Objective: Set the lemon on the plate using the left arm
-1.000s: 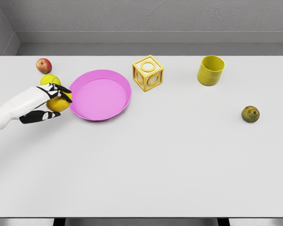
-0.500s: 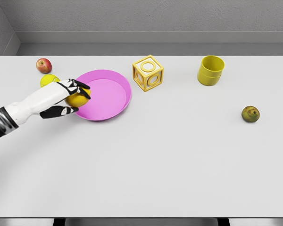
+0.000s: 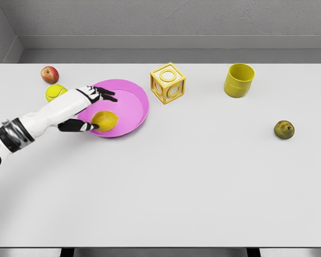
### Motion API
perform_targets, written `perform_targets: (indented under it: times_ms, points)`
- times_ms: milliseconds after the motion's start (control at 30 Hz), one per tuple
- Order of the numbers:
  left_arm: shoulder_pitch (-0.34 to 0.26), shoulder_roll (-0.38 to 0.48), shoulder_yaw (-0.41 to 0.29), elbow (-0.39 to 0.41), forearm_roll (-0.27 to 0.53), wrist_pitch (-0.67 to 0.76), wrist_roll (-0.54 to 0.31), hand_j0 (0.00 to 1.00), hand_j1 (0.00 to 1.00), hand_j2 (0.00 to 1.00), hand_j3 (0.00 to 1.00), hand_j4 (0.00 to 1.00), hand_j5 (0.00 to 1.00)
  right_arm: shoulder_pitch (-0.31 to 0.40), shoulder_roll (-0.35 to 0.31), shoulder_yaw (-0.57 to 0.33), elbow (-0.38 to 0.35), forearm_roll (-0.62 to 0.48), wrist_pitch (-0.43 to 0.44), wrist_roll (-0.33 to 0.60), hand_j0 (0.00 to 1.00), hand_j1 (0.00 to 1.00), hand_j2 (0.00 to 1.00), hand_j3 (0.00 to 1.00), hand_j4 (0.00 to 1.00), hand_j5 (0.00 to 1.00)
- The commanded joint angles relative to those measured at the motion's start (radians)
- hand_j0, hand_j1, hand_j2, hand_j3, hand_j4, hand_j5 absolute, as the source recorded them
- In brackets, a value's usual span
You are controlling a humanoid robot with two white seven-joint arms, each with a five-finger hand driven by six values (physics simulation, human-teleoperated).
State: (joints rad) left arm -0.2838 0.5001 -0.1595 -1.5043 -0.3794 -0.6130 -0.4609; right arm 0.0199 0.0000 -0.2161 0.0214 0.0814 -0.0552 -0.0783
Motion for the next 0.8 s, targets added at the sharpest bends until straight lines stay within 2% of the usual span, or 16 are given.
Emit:
perform_targets:
  times_ms: [0, 300, 400, 533, 600, 667, 767]
  points:
    - [0.0, -0.011, -0.002, 0.0, 0.005, 0.002, 0.002, 1.0, 1.0, 1.0, 1.0, 1.0, 1.0, 0.0, 0.0, 0.0, 0.0, 0.0, 0.0, 0.0, 1.0, 1.0, 1.0, 1.0, 1.0, 1.0]
    - [0.002, 0.0, 0.003, -0.011, 0.023, 0.002, 0.002, 1.0, 1.0, 1.0, 1.0, 1.0, 1.0, 0.0, 0.0, 0.0, 0.0, 0.0, 0.0, 0.0, 1.0, 1.0, 1.0, 1.0, 1.0, 1.0]
    - [0.015, 0.038, 0.075, -0.014, 0.034, 0.002, 0.004, 1.0, 1.0, 1.0, 1.0, 1.0, 1.0, 0.0, 0.0, 0.0, 0.0, 0.0, 0.0, 0.0, 1.0, 1.0, 1.0, 1.0, 1.0, 1.0]
    - [0.12, 0.112, 0.144, -0.008, 0.034, 0.002, -0.001, 1.0, 1.0, 1.0, 1.0, 1.0, 1.0, 0.0, 0.0, 0.0, 0.0, 0.0, 0.0, 0.0, 1.0, 1.0, 1.0, 1.0, 1.0, 1.0]
    - [0.182, 0.123, 0.204, -0.004, 0.034, 0.002, -0.001, 1.0, 1.0, 1.0, 1.0, 1.0, 1.0, 0.0, 0.0, 0.0, 0.0, 0.0, 0.0, 0.0, 1.0, 1.0, 1.0, 1.0, 1.0, 1.0]
    - [0.204, 0.13, 0.221, -0.002, 0.033, 0.002, -0.001, 1.0, 1.0, 1.0, 1.0, 1.0, 1.0, 0.0, 0.0, 0.0, 0.0, 0.0, 0.0, 0.0, 1.0, 1.0, 1.0, 1.0, 1.0, 1.0]
    - [0.204, 0.13, 0.221, -0.002, 0.033, 0.002, -0.001, 1.0, 1.0, 1.0, 1.0, 1.0, 1.0, 0.0, 0.0, 0.0, 0.0, 0.0, 0.0, 0.0, 1.0, 1.0, 1.0, 1.0, 1.0, 1.0]
